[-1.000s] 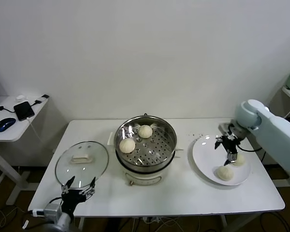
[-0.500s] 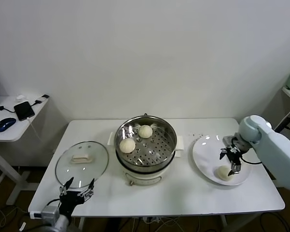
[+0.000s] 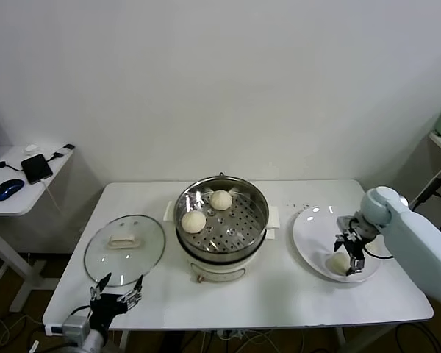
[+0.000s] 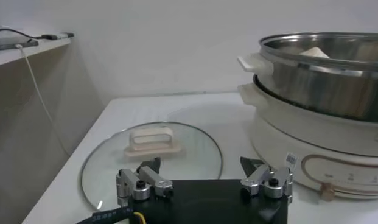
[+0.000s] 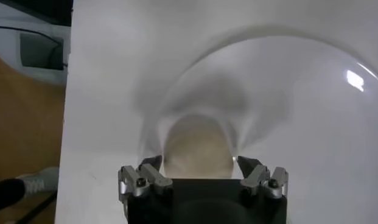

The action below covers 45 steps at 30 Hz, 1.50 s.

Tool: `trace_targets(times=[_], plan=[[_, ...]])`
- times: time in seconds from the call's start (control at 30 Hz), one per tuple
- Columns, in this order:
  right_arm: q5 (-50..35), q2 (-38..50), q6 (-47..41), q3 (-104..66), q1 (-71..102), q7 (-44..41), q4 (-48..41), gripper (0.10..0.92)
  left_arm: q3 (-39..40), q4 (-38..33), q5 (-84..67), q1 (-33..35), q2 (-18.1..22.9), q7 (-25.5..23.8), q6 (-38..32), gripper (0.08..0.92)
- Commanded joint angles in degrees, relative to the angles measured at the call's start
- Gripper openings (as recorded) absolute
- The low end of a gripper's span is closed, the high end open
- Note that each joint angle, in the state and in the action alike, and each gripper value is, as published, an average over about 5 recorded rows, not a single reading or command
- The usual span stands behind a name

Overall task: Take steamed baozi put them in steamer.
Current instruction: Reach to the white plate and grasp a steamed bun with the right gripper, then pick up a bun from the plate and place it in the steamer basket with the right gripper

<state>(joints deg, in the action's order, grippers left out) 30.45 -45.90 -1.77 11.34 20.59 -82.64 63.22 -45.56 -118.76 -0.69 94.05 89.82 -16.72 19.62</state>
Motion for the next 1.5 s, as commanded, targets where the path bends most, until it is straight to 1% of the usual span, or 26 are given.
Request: trace_targets(times=[0.03,0.1,0.2,0.43,0.57,0.73,0.9,1.1,1.27,1.37,1.43,1.5], plan=[[0.68,-0.63,0.16,-0.82,0.66,0.40,-1.11,0.823,-0.06,-0.23,0.06,0.17,-0.08,-0.19,-0.03,0.823],[0.49,-0.64,0.03,-0.83,0.52,0.45,-1.15,0.822,-0.05,-0.23,0.06,0.18,-0.07,-0.15,-0.04,0.823],[0.31,-0.68,-0.06,-0.84,0.37,0.54,-1.33,0.790,-0.04,-0.21,0.06,0.19,-0.05,-0.07,-0.05,0.823],[-0.49,-0.07,-0.30,-0.74,-0.30,0.47,-1.20,0.599,0.09,-0.17,0.11,0.19,0.06,0.07,-0.09,0.823],[-1.69,1.10,-0.66,-0.08,-1.95,0.25,-0.39,0.542,0.44,-0.03,0.55,-0.08,0.21,0.21,-0.14,0.823],[-5.60,3.31,-2.36,3.65,-7.83,-0.77,2.08,0.529,0.89,0.10,1.44,-0.44,0.36,1.01,-0.42,0.823],[-12.36,3.46,-4.77,13.76,-20.62,-1.96,3.87,0.526,0.70,0.65,4.62,-0.75,0.43,1.93,-1.54,0.823],[-24.19,-4.36,-8.43,26.83,-39.37,-3.31,1.55,0.526,0.12,1.12,7.11,-0.63,0.40,2.82,-2.93,0.823],[-30.96,-14.57,-8.58,35.86,-49.65,-4.37,-2.35,0.526,0.18,0.10,6.71,-0.97,0.61,3.14,-3.03,0.823],[-34.13,-20.24,-5.69,39.83,-53.08,-5.05,-5.22,0.526,0.18,-0.68,6.11,-1.15,0.96,3.17,-3.02,0.823],[-36.80,-23.03,-0.70,42.39,-54.49,-5.18,-6.38,0.526,0.12,-1.10,5.68,-1.22,1.26,3.26,-3.00,0.823],[-39.24,-24.74,6.32,44.72,-55.10,-4.71,-6.49,0.526,0.01,-1.35,5.35,-1.27,1.66,3.39,-2.97,0.823]])
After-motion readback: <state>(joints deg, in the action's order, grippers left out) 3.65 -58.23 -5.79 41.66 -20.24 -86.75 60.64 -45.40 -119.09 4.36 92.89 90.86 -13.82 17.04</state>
